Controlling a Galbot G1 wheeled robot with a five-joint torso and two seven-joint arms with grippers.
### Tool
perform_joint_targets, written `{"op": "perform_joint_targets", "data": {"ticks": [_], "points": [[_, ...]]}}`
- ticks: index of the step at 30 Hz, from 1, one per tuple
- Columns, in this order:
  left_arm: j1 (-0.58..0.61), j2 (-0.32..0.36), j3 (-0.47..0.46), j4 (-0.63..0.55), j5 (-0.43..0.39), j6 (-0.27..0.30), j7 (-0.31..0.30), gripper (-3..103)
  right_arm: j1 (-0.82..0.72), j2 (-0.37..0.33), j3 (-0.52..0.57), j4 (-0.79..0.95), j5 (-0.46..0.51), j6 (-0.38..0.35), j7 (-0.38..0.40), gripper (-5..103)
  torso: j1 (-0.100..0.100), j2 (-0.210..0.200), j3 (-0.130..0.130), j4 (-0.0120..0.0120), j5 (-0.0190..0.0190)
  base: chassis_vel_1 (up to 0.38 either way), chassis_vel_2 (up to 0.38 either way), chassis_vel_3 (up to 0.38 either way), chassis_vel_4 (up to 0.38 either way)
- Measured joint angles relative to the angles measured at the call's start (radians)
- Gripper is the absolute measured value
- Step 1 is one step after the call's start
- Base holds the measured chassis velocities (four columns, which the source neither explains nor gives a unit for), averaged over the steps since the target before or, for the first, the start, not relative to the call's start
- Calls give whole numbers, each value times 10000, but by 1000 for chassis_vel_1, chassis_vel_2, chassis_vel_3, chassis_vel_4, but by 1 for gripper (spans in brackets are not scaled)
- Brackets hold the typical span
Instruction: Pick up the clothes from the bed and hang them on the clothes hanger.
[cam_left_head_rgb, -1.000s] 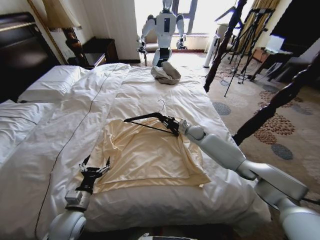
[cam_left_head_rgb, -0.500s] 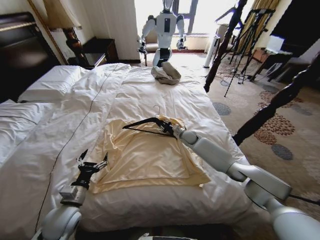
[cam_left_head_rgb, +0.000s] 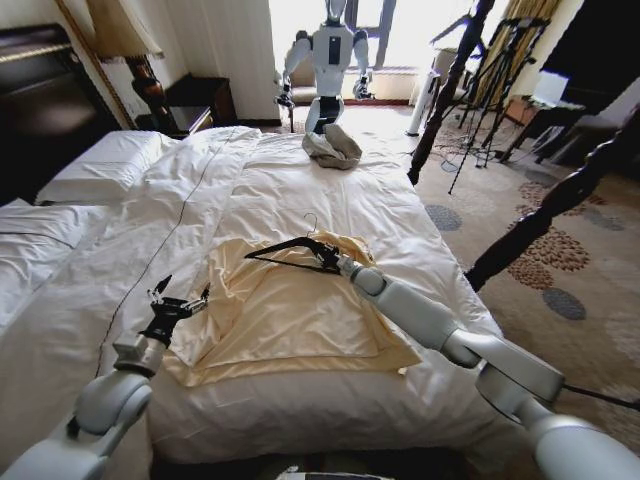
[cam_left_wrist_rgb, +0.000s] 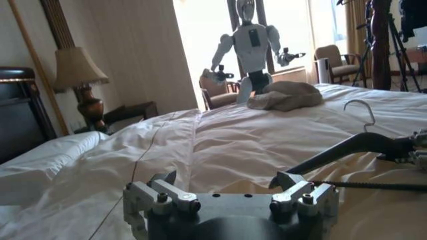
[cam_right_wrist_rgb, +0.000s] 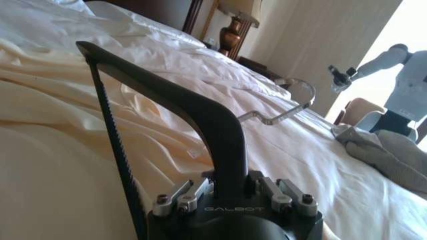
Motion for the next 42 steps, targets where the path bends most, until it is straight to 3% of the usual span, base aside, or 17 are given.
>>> {"op": "perform_joint_targets", "data": {"ticks": [4,5,13,18,21,23,24,26,27,29,30,34,42], "points": [[-821,394,391,282,-311,246,-96,100,-20,123,-82,-35,-26,76,-343,24,1,0,1,-1,0,0,0,0,0],[-924,415,441,287,-375,312,-110,100,-29,160,-146,-34,-83,131,-467,30,2,-1,2,2,1,0,0,0,0],[-594,188,322,259,-292,300,-112,100,5,150,-237,-250,-544,564,-724,49,-1,0,1,5,0,0,0,0,0],[-692,70,406,353,-183,294,-86,100,115,221,-73,-466,-537,925,-639,71,0,0,1,1,0,0,0,0,0],[-761,109,452,409,-187,320,-65,100,104,216,-51,-432,-506,1060,-606,77,0,0,1,2,-1,0,0,0,0],[-1017,384,621,709,-431,368,91,100,-13,110,98,-151,-400,1207,-459,93,0,0,1,6,0,0,0,0,0],[-1017,384,621,709,-431,368,91,100,-13,110,98,-151,-400,1207,-459,93,0,0,1,6,0,0,0,0,0],[-1459,756,848,1084,-1219,649,99,101,-107,-139,233,287,-333,1263,-373,97,-1,0,0,6,0,0,0,0,0],[-1459,756,848,1084,-1219,649,99,101,-107,-139,233,287,-333,1263,-373,97,-1,0,0,6,0,0,0,0,0],[-2286,1325,1435,1633,-2655,1294,-33,98,-234,-565,394,903,-245,1338,-348,100,0,0,0,1,0,0,0,0,0],[-2286,1325,1435,1633,-2655,1294,-33,98,-234,-565,394,903,-245,1338,-348,100,0,0,0,1,0,0,0,0,0],[-3303,1931,2443,2367,-4500,2145,-412,97,-506,-1134,589,1624,-125,1336,-272,100,1,0,0,-7,-1,0,0,0,0],[-3603,1939,2592,3323,-5395,2429,-786,97,-692,-1194,630,1984,-72,1444,-305,100,0,0,0,13,-3,0,0,0,0]]}}
